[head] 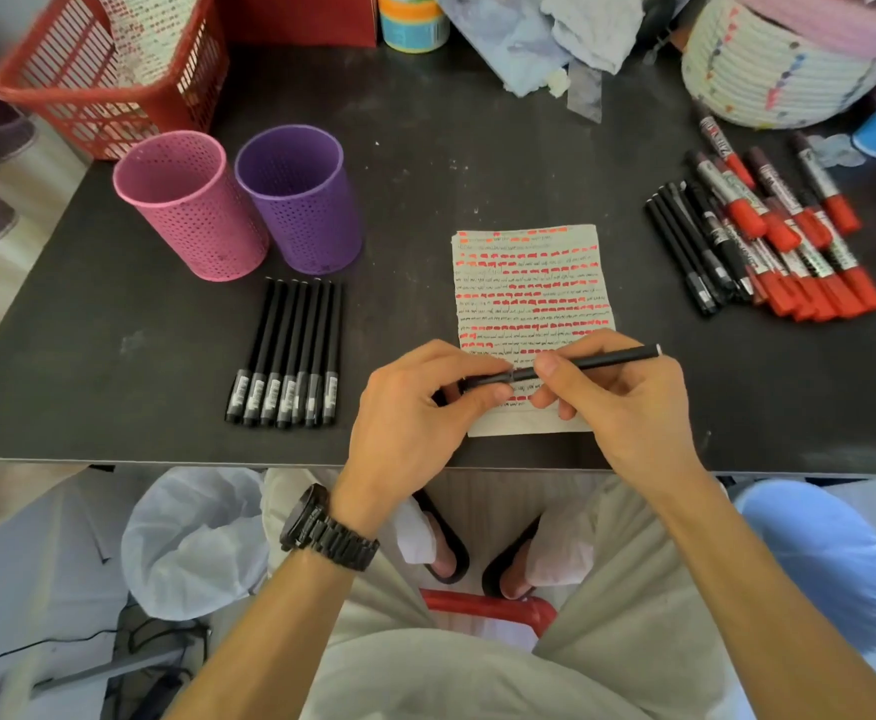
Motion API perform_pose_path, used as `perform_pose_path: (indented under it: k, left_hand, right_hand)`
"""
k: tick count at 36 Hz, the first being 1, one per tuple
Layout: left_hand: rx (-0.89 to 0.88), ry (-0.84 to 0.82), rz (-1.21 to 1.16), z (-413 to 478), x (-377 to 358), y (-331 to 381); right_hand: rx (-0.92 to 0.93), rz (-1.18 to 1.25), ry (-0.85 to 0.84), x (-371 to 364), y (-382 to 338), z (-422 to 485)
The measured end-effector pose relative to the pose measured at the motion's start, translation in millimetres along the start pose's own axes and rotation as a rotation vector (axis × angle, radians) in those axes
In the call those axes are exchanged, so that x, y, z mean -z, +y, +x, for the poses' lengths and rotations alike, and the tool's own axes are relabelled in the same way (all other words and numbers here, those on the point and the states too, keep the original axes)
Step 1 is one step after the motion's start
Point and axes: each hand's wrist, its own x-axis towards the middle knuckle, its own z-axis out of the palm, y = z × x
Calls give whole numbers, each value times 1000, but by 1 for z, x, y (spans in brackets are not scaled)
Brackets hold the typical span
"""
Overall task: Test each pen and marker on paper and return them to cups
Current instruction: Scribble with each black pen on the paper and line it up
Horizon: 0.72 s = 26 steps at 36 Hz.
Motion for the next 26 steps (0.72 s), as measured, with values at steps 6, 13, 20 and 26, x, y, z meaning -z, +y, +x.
perform_pose_path:
  k: [6, 13, 20, 26]
  left_hand:
    - [-6, -14, 25, -1, -3, 1]
    - [3, 33, 46, -3, -2, 6]
    - [29, 209, 15, -9, 16, 17]
    - [79, 504, 51, -39, 64, 13]
  right_hand:
    - [17, -51, 10, -1, 0, 0]
    - [89, -172, 69, -8, 0, -6]
    - [276, -513, 143, -13, 2, -14]
    - [217, -972, 218, -20, 14, -9]
